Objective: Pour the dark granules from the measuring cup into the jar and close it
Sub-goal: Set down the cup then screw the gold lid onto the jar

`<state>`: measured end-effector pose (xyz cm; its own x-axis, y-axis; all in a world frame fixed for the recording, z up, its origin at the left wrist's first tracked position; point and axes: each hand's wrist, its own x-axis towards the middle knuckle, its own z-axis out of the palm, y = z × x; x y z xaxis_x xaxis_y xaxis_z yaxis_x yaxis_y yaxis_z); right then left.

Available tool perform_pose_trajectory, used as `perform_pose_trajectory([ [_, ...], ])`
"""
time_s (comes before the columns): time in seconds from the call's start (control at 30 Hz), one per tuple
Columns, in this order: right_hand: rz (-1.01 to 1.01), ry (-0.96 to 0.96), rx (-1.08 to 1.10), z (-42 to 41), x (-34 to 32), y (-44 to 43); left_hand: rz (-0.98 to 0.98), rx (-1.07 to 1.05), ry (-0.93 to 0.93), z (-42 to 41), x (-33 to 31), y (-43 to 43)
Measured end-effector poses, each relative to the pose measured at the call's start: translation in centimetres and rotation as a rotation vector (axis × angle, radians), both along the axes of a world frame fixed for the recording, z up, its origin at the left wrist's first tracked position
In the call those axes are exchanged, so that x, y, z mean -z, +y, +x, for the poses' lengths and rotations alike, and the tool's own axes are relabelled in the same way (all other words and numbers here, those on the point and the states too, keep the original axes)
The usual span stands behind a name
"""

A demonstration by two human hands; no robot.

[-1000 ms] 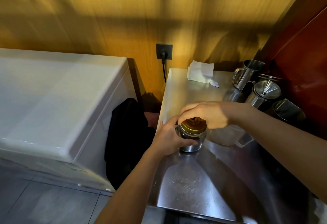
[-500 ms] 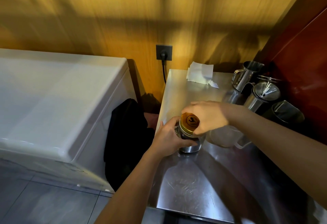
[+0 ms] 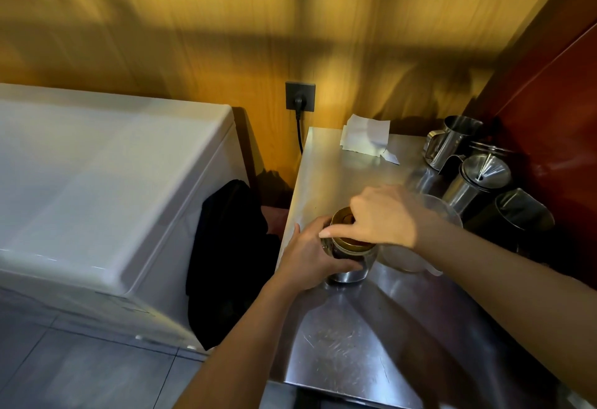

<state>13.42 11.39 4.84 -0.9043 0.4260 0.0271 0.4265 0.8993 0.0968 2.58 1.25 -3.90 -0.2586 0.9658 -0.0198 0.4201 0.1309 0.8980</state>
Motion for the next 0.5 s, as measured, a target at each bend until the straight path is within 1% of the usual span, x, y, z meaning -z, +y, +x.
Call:
perform_pose_trajectory([
  [0.03, -0.01, -0.006, 0.011, 0.0, -0.2, 0.3, -0.002, 0.005, -0.004, 0.0, -0.1, 0.0],
  [0.07, -0.102, -0.05, -0.006, 0.1, -0.6, 0.6, -0.006, 0.006, 0.006, 0.0, -0.1, 0.0],
  [0.13, -0.426, -0.242, -0.072, 0.4, -1.1, 1.9, -0.013, -0.013, 0.059, 0.0, 0.0, 0.0],
  [0.17, -0.502, -0.294, -0.109, 0.5, -1.1, 2.4, -0.021, -0.027, 0.077, 0.0, 0.1, 0.0],
  [0.2, -0.504, -0.307, -0.111, 0.6, -0.9, 2.5, -0.025, -0.036, 0.083, 0.0, 0.2, 0.0],
  [0.23, -0.442, -0.267, -0.083, 0.6, -0.6, 2.1, -0.02, -0.038, 0.086, 0.0, 0.3, 0.0],
  [0.33, -0.094, -0.08, -0.009, 0.1, -0.2, 0.5, -0.006, -0.029, 0.074, 0.0, 0.4, -0.1],
  [0.37, -0.043, -0.051, 0.032, 0.1, -0.3, 0.4, 0.001, -0.027, 0.07, 0.0, 0.3, -0.1],
  [0.4, -0.053, -0.026, 0.049, 0.3, -0.5, 0.5, 0.012, -0.028, 0.072, 0.0, 0.3, 0.0],
  [0.43, -0.147, -0.041, 0.042, 0.7, -0.8, 0.9, 0.022, -0.026, 0.081, -0.1, 0.3, 0.0],
  [0.5, -0.461, -0.142, -0.082, 1.3, -1.9, 1.2, 0.026, -0.034, 0.105, -0.1, 0.5, 0.0],
])
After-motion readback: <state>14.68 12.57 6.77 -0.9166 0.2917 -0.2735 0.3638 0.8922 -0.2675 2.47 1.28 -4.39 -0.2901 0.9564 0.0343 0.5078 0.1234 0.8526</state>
